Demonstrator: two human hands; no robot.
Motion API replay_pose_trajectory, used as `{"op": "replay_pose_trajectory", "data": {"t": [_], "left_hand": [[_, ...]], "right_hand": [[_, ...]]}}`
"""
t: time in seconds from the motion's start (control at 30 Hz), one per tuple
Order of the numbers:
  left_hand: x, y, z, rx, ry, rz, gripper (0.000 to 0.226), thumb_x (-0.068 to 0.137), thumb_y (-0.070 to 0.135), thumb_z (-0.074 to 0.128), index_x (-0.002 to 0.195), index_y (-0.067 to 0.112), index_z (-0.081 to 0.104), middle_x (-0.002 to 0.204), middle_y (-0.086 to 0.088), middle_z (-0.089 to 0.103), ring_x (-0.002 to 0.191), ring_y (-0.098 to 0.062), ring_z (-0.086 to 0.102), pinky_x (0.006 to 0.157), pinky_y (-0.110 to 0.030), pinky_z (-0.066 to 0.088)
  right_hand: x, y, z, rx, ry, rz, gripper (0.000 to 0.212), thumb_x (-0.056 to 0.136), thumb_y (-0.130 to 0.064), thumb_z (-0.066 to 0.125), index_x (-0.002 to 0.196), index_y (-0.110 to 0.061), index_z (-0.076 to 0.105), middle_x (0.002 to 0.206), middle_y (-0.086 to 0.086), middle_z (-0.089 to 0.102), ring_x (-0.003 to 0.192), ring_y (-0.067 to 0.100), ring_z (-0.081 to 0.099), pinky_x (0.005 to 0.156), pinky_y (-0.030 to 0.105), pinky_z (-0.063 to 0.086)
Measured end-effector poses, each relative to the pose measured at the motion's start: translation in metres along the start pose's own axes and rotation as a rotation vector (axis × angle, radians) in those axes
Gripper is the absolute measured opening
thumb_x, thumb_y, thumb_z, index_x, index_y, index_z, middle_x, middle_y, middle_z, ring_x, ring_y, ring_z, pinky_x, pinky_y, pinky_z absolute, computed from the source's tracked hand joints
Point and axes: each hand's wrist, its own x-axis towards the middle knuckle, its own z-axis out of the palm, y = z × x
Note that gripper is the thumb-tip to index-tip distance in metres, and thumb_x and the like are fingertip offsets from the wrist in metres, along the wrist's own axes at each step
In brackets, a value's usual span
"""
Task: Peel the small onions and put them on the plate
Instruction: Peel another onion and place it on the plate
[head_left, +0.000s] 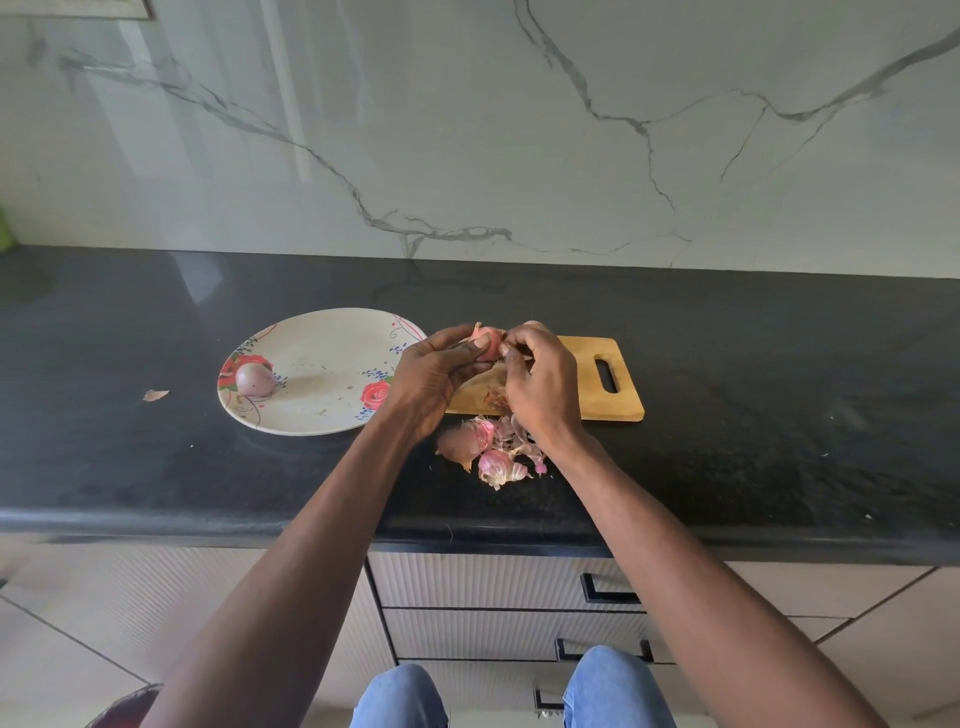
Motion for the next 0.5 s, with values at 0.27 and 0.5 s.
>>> {"op": "replay_pose_trajectory", "data": {"t": [0.27,0.5], "left_hand": [[-0.0006,0.0029,-0.0005,0.011,0.034,-0.044,0.028,0.095,-0.004,0.058,0.123,-0.01,0.058,0.112,-0.025,0.069,0.087,-0.026,0.074,0.074,-0.028,0.062],[-0.0035,0.0057,0.0009,0.041,0.034,-0.102,0.016,0.101,0.009,0.053,0.111,-0.001,0.06,0.105,-0.025,0.068,0.08,-0.025,0.071,0.072,-0.028,0.062]], "right_hand": [[-0.0003,-0.0003,0.0009,0.006,0.005,0.031,0.008,0.094,0.004,0.06,0.099,-0.002,0.061,0.097,0.009,0.063,0.087,0.014,0.059,0.071,0.007,0.044],[0.0011,-0.0005,0.0001,0.032,0.028,0.094,0.006,0.098,0.003,0.056,0.1,-0.003,0.057,0.096,0.006,0.061,0.086,0.016,0.061,0.066,0.012,0.048]]}}
